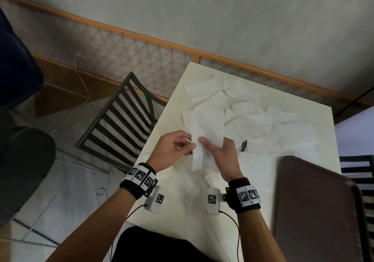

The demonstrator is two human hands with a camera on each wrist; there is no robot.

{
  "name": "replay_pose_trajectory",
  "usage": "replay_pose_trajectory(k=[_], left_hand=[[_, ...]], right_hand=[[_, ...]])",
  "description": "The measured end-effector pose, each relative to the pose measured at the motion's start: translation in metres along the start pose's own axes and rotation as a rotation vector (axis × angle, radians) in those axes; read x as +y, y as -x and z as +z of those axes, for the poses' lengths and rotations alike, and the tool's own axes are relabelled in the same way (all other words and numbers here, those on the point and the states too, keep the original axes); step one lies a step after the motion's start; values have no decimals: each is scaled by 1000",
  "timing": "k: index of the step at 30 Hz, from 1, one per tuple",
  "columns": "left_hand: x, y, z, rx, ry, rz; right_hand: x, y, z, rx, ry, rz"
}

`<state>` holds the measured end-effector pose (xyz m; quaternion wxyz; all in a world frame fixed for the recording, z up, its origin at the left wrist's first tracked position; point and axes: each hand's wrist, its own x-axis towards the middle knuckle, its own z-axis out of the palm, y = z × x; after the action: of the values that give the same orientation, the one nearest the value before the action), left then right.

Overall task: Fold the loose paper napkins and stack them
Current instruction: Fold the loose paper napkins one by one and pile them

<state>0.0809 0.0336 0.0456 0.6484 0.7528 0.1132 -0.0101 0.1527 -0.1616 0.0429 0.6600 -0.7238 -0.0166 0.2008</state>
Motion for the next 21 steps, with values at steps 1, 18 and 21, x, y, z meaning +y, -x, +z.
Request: replay_pose_trajectory(k=[1,18,21], left_hand=[[-1,0,1,39,7,20],[7,3,-23,131,152,127],[2,4,-26,132,198,81]], right_hand=[[-1,0,1,0,-26,3],[8,-7,5,-87,-159,-224],[10,-7,7,-96,-151,-236]])
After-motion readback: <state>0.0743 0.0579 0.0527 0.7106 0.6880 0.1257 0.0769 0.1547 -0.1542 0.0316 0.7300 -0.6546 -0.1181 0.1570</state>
